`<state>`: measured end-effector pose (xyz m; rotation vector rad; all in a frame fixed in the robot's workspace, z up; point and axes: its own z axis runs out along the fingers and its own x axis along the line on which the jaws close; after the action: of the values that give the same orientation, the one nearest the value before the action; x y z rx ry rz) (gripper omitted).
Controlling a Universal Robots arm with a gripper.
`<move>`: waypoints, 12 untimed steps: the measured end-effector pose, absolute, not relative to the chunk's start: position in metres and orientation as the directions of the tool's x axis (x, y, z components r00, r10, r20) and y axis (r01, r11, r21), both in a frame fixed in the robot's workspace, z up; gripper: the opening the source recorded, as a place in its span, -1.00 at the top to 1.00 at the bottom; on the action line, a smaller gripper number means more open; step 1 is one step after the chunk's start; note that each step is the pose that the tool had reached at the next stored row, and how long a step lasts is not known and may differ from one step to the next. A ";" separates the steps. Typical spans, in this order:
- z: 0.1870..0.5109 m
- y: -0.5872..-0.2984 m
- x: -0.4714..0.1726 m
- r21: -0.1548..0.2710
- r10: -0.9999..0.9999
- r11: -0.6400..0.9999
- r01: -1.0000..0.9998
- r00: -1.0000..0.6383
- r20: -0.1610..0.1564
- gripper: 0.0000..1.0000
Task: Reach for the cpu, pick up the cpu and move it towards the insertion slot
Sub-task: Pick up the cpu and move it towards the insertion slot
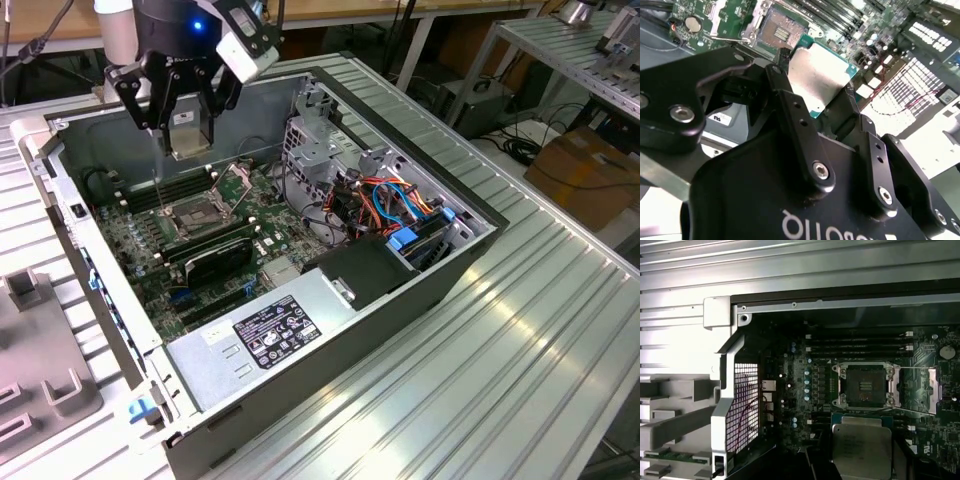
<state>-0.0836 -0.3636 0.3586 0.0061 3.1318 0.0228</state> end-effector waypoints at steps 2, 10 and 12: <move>0.358 -0.358 -0.081 0.015 0.004 1.000 0.004 -1.000 -0.009 -0.09; 0.357 -0.336 -0.077 0.015 0.006 1.000 0.006 -1.000 -0.009 -0.09; 0.357 -0.320 -0.076 0.014 0.007 1.000 0.007 -1.000 -0.009 -0.09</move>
<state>-0.0758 -0.3202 0.3572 0.0104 3.1329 0.0224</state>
